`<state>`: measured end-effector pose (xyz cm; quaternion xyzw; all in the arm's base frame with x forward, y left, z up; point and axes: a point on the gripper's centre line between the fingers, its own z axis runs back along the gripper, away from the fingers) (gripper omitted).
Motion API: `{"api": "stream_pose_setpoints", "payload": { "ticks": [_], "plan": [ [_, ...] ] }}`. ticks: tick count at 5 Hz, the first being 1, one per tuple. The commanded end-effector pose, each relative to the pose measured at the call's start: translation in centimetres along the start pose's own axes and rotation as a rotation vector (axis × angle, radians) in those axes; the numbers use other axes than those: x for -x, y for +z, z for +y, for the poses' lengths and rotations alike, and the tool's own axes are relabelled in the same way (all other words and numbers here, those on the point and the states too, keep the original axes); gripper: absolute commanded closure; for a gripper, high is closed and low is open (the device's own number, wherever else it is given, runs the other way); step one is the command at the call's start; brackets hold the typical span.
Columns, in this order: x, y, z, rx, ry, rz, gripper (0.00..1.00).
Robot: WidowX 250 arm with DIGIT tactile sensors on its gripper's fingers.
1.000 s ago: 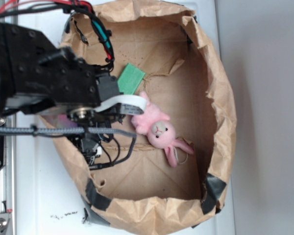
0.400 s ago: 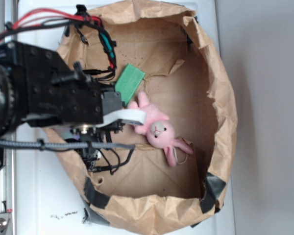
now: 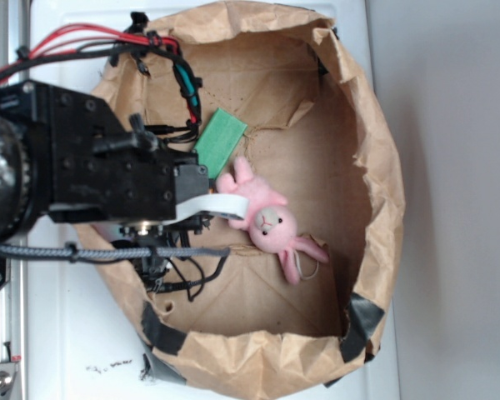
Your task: Grab the rock.
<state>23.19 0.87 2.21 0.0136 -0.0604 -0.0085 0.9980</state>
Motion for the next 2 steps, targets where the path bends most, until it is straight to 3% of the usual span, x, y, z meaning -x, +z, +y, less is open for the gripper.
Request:
{"api": "stream_pose_setpoints", "payload": {
  "ticks": [1,2],
  "plan": [
    [-0.9,0.9,0.5,0.006,0.016,-0.044,1.00],
    [-1.7,2.3,1.3,0.024,0.050,-0.047,1.00]
  ]
}}
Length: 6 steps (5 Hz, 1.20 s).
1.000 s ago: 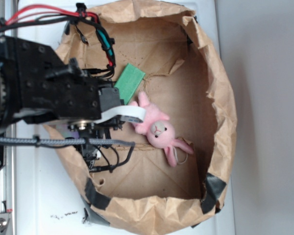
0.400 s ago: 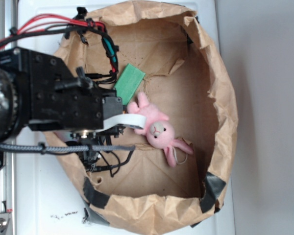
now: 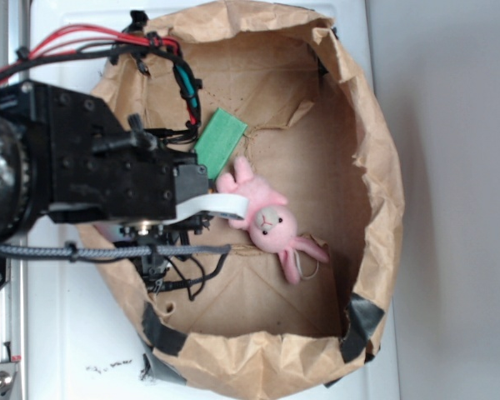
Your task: Grab the rock.
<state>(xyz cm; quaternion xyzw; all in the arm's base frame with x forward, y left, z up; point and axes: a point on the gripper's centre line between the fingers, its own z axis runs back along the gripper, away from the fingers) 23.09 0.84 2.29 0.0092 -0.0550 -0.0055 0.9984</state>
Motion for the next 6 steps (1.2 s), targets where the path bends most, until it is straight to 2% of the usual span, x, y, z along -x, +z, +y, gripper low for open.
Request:
{"api": "stream_pose_setpoints", "payload": {
  "ticks": [1,2,4,5,6],
  "plan": [
    [-3.1,5.8,2.0,0.056,0.084,-0.053,1.00],
    [-4.0,8.7,2.2,0.076,0.109,-0.059,1.00],
    [-5.7,12.4,2.1,0.109,0.178,-0.154,1.00],
    [-5.9,13.9,1.9,0.114,0.221,-0.222,1.00],
    [-6.3,14.6,1.6,0.123,0.215,-0.218,1.00]
  ]
}}
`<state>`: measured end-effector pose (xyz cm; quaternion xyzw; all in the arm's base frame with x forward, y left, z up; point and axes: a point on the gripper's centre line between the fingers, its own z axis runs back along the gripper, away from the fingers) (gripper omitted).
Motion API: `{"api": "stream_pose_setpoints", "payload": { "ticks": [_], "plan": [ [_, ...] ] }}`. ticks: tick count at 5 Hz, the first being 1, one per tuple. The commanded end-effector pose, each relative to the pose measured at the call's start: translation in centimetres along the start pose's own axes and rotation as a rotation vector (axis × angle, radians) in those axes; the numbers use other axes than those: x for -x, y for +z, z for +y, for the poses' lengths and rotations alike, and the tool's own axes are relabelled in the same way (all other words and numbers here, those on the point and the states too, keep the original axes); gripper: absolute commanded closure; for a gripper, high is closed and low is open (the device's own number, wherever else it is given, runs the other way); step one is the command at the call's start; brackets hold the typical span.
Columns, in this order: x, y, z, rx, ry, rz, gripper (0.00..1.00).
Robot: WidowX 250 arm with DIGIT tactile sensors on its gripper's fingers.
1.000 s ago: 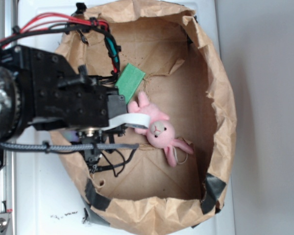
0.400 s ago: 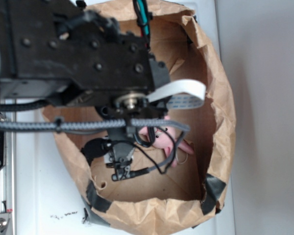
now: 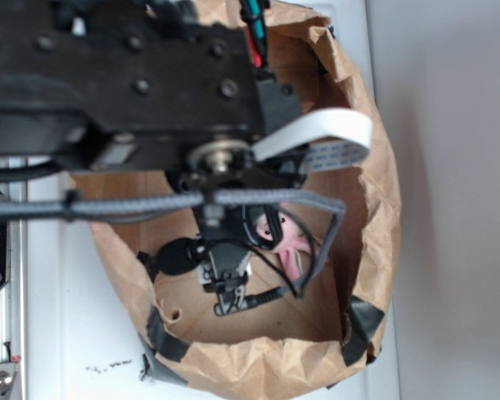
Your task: Grab the rock.
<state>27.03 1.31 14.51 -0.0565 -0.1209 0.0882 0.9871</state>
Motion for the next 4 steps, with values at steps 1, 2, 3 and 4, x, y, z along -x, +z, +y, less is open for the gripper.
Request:
{"api": "stream_pose_setpoints", "payload": {
  "ticks": [1,2,3,4],
  "plan": [
    [-1.81,2.77,-0.36,0.000,-0.004,-0.062,1.00],
    [-2.02,2.59,-0.63,-0.038,-0.009,-0.061,1.00],
    [-2.21,2.35,-0.69,-0.060,-0.005,-0.055,1.00],
    [-2.22,2.05,-0.79,-0.084,-0.038,-0.078,1.00]
  ]
}}
